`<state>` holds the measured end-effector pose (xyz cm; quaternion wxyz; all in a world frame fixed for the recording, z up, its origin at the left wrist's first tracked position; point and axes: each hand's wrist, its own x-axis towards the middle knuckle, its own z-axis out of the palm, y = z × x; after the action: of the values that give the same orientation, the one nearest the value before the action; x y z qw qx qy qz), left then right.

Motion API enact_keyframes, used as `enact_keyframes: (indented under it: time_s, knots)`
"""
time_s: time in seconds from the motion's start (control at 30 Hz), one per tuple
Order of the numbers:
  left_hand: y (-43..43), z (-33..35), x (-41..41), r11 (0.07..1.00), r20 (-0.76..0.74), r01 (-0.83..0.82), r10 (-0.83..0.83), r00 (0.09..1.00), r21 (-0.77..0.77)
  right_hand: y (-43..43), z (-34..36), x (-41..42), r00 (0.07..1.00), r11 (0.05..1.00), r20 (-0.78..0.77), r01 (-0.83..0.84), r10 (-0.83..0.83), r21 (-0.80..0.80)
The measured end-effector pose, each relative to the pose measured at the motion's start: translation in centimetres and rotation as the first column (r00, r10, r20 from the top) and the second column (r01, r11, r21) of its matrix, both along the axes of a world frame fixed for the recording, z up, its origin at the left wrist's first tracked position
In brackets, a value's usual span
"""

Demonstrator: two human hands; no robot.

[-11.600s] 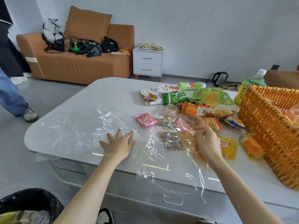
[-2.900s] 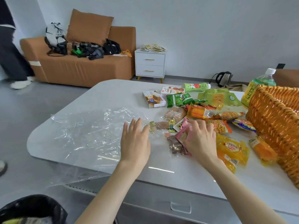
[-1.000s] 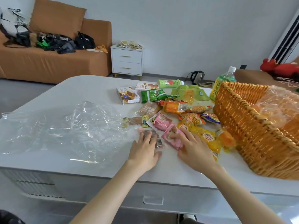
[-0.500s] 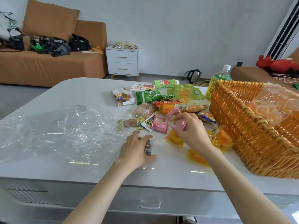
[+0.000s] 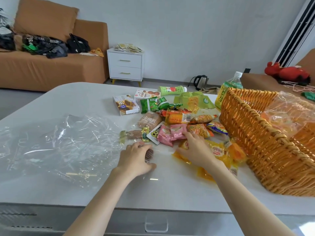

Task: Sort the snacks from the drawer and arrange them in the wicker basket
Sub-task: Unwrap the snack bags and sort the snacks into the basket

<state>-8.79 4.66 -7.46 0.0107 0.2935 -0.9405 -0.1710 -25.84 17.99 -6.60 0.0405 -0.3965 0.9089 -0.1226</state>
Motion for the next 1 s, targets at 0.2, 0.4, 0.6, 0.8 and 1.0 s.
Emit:
enact_keyframes:
  time_s: [0.2,0.4,0.6,0.8,1.0]
  knots:
    - [0.2,0.5,0.5,0.995,-0.04,-0.014,0.018,0.999,0.095,0.6,1.4,-0.2,0.985,0.999,0.174,0.009,0.0,-0.052]
    - [-0.7,0.2,0.8,0.992,-0.081,-0.012,0.023,0.996,0.126,-4.1,0.8,-0.4,0.932,0.946,0.313,0.254,-0.183,-0.201]
    - [-1.2,0.2,1.0,0.997,-0.022,-0.04,0.042,0.999,0.072,-5.3,0.8,-1.2,0.915,0.92,0.381,0.257,-0.133,-0.297]
    - [-1.2,0.8,1.6,0.995,0.138,-0.076,0.066,0.988,0.071,-5.0,3.1,-1.5,0.78,0.889,0.626,0.282,0.006,-0.36]
    - [-1.8,1.4,2.2,0.992,0.115,-0.107,0.099,0.988,0.06,-7.3,1.0,0.5,0.783,0.951,0.617,0.241,-0.073,-0.193]
